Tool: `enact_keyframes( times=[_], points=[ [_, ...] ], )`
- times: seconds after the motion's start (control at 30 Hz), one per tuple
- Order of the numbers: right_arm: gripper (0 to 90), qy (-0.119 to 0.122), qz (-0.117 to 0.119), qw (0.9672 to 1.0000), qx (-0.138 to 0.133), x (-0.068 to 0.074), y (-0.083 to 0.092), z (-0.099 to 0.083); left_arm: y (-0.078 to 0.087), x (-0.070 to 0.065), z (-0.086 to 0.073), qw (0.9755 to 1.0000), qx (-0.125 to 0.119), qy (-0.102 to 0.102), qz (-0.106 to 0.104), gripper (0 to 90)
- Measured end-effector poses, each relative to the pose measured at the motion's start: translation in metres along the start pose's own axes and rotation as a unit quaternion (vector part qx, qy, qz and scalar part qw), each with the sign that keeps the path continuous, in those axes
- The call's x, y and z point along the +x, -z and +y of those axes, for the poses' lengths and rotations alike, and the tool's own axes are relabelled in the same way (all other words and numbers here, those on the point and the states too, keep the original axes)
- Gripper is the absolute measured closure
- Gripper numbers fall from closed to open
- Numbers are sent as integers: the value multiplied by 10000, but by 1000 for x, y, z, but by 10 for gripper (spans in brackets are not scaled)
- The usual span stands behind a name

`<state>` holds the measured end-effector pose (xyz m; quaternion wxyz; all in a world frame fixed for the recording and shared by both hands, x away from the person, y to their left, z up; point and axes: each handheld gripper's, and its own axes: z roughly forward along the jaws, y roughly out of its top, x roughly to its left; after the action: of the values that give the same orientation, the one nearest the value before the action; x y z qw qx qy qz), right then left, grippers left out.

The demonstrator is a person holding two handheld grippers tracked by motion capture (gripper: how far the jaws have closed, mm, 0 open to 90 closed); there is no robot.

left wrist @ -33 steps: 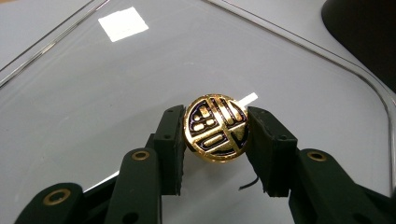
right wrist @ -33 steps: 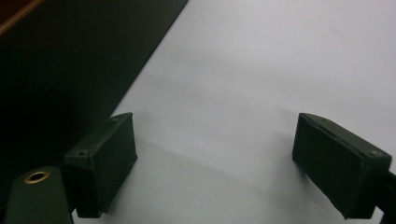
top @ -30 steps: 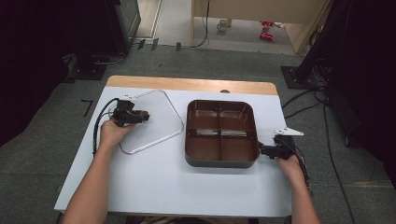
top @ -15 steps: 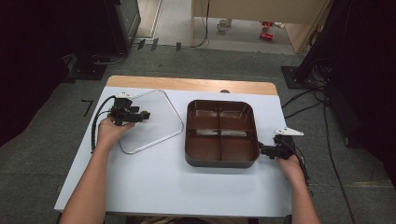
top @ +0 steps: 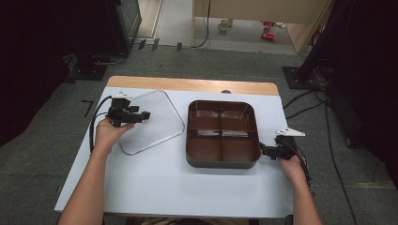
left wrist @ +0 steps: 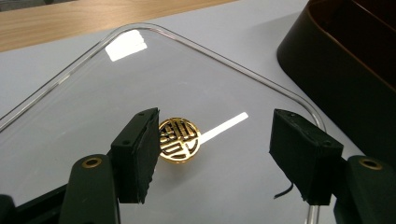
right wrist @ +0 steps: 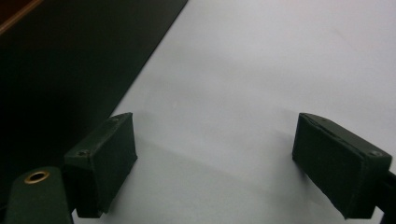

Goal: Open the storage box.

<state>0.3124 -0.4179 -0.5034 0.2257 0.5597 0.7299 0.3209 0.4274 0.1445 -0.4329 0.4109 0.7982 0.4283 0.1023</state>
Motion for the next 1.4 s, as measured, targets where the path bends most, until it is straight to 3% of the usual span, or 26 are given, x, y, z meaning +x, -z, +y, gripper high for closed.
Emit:
enact_keyframes(
  times=[0.2, 0.5, 0.73, 0.83, 1.0, 1.4],
  points=[
    [127, -2, 6, 10000, 2, 0, 0, 0, 5, -12, -2, 9999, -60, -109, -18, 338],
    [127, -5, 7, 10000, 3, 0, 0, 0, 16, -34, -9, 9992, -231, -224, -239, 346],
    [127, -6, 9, 10000, 6, 0, 0, 0, 16, -54, -18, 9985, -209, -487, -159, 331],
    [127, -9, 9, 10000, 5, 0, 0, 0, 12, -65, -23, 9983, -68, -573, -102, 331],
    [127, -7, 8, 10000, 5, 0, 0, 0, 7, -73, -31, 9973, -185, -613, -355, 326],
    [127, -8, 10, 10000, 5, 0, 0, 0, -7, -88, -50, 9949, 56, -771, -651, 321]
  ],
)
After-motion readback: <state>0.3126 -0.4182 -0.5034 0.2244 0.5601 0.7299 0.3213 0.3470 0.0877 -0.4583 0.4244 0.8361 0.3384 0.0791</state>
